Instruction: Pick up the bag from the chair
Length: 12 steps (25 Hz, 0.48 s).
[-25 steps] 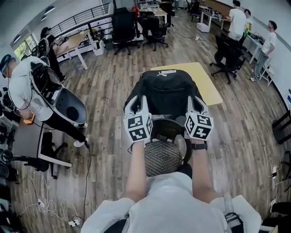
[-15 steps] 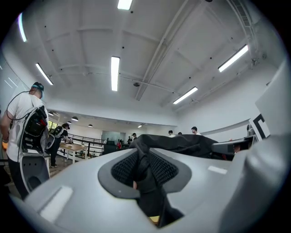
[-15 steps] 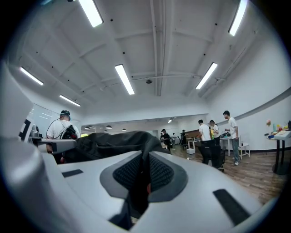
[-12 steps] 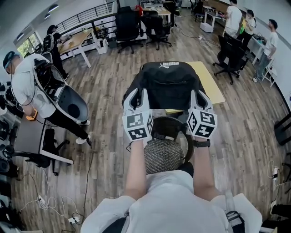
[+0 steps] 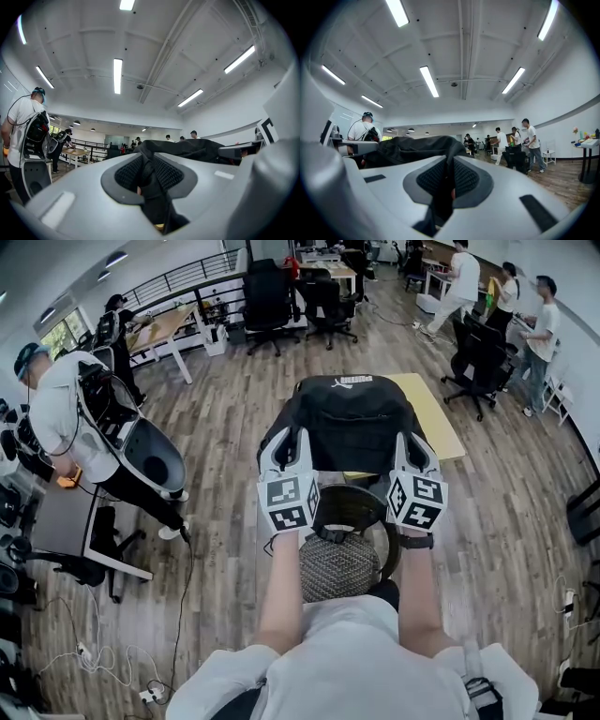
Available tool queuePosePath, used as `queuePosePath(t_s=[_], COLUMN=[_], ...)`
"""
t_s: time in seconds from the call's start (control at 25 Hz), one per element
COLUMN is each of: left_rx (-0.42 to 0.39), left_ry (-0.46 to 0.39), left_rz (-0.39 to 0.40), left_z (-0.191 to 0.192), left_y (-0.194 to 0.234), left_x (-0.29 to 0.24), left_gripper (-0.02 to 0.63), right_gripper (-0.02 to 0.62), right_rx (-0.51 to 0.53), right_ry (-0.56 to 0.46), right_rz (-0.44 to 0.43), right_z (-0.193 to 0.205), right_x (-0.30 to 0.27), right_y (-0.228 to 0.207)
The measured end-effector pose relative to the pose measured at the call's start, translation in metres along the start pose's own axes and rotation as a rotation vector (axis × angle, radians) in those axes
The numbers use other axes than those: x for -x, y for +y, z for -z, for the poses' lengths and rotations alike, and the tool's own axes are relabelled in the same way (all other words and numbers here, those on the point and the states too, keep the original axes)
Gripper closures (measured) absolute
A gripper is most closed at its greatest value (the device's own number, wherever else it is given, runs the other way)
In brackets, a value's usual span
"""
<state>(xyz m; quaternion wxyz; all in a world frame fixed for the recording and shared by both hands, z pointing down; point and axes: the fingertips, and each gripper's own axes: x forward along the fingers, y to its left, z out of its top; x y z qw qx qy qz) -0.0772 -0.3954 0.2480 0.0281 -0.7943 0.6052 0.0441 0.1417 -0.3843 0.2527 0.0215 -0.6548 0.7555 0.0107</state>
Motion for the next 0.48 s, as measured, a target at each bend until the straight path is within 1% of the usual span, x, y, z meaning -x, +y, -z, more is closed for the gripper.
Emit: queuePosePath(t_s=[0.48], left_rx=[0.003], left_ry=[-0.003], left_rz=[0.011], left_z=[0.002], left_y=[0.001], left_x=[0.015], left_gripper=[0.522], right_gripper=[0.551], right_rx=[0.004], right_ry=[0.004], right_rz=[0.002], right_z=[0.004], right_x=[0.015], right_y=[0.008])
